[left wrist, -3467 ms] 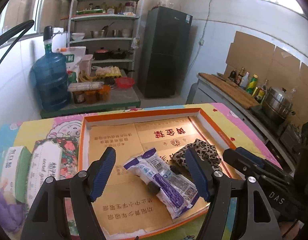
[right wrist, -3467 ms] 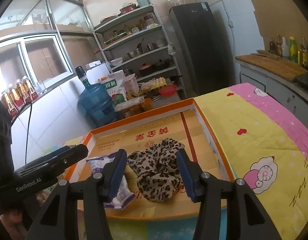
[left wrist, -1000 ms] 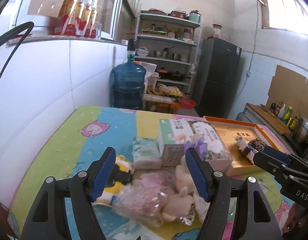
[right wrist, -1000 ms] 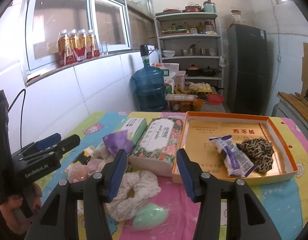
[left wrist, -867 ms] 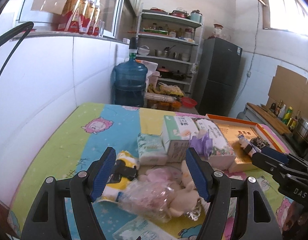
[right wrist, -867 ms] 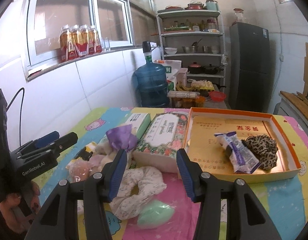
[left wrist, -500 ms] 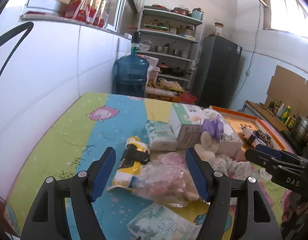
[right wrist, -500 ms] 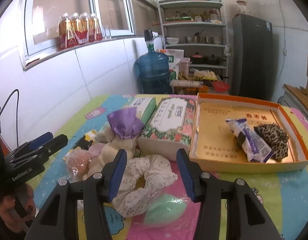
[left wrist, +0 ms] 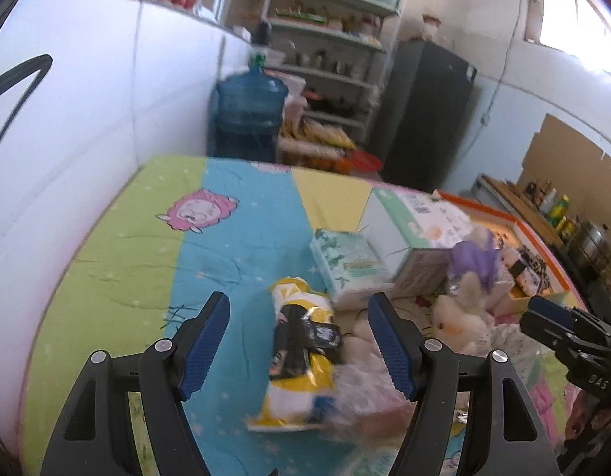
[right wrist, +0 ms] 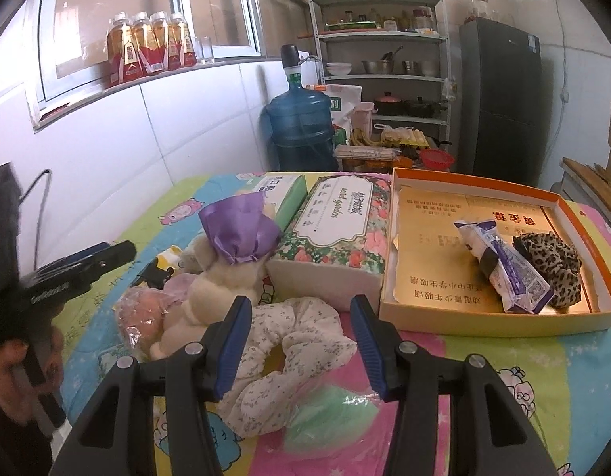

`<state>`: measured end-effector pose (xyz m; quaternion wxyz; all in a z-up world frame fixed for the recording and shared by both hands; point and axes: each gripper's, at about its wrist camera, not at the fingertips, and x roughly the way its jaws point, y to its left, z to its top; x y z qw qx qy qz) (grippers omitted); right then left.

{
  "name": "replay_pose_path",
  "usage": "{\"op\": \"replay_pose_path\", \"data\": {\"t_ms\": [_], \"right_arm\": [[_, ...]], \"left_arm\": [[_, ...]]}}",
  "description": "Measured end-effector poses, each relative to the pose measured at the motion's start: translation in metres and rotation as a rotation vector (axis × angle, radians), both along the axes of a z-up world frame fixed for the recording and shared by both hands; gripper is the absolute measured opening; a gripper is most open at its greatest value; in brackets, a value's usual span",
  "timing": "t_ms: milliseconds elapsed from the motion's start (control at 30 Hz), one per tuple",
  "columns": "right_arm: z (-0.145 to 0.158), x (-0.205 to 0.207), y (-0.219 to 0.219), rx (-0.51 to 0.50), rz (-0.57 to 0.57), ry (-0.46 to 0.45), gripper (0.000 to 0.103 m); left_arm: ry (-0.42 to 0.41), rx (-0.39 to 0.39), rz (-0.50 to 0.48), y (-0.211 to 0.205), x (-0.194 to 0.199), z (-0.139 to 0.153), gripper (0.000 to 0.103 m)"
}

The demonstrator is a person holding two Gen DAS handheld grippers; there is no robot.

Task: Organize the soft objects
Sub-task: 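Grasp the yellow-black package with the left gripper while the right gripper grasps the white scrunchie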

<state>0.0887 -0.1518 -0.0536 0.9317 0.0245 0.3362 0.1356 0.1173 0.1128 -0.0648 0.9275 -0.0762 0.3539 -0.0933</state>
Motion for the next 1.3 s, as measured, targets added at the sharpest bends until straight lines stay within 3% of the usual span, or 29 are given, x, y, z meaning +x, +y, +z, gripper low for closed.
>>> {"op": "replay_pose_path", "data": {"t_ms": [167,333,833,933,967,1167,1300], "right_arm": [[-0.002,0.005,-0.003,0.008,-0.012,0.010,0.052],[-0.005,0.011,-0.003,0.011,-0.017,0.022,0.052],[-0.012,0.008,0.000,0.028,0.002,0.063,0.052],[-0.013,0.008,-0.002,0.034,-0.005,0.066,0.052],[-0.013,0.008,-0.003,0.035,-0.006,0.066,0.052],[-0.014,0.006,-0.004,0.032,0.002,0.076,0.052],[-0.015,0.007,-0.005,0.032,0.011,0.085,0.052]], "left_arm": [[0.067,-0.018,-0.068,0.006,0.022,-0.013,0.074],[0.116,0.033,-0.089,-0.002,0.031,-0.027,0.074],[0.170,-0.004,-0.123,-0.004,0.042,-0.043,0.074],[0.165,0.001,-0.131,-0.007,0.043,-0.041,0.060],[0.167,-0.011,-0.146,-0.006,0.049,-0.041,0.045],[0.150,-0.009,-0.119,-0.004,0.045,-0.039,0.043],[0.084,0.021,-0.051,0.002,0.032,-0.031,0.043]]}}
